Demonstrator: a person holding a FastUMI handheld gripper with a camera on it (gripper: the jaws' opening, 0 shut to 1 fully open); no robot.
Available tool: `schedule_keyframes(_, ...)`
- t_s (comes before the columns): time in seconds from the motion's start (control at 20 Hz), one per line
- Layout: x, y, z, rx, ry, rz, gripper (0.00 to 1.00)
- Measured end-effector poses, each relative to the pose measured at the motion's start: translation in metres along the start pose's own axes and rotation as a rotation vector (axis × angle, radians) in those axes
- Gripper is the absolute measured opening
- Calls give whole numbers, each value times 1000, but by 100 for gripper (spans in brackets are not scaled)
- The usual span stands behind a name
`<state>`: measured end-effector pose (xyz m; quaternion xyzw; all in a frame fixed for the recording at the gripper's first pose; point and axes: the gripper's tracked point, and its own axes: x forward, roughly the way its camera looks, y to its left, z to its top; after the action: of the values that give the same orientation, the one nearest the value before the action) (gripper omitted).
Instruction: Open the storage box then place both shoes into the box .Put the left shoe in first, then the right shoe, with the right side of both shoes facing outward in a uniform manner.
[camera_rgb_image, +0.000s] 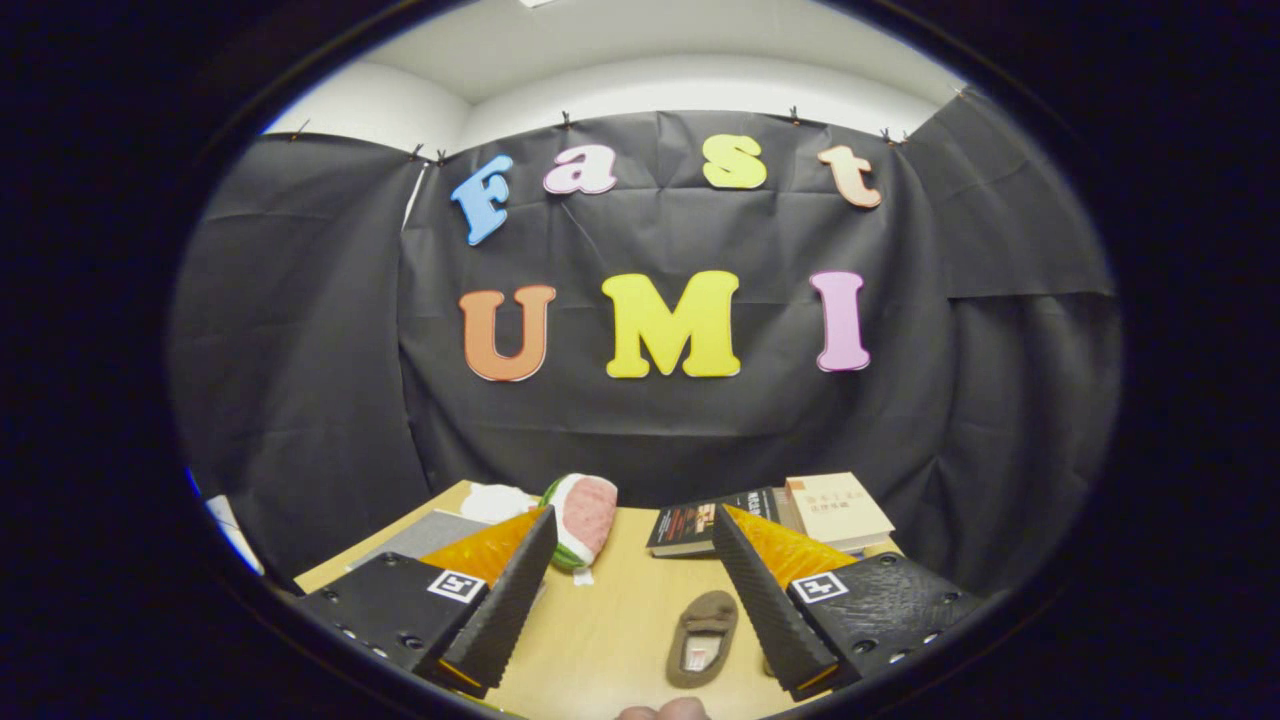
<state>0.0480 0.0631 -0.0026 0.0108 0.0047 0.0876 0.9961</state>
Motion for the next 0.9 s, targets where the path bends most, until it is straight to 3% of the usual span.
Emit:
schedule_keyframes(0.2,24,18,-16,35,32,53,95)
schedule_keyframes(0.4,58,52,-50,112,113,159,96)
schedule_keyframes(0.55,89,79,-87,142,183,237,96)
schedule_keyframes(0.9,145,131,-187,355,410,369,96)
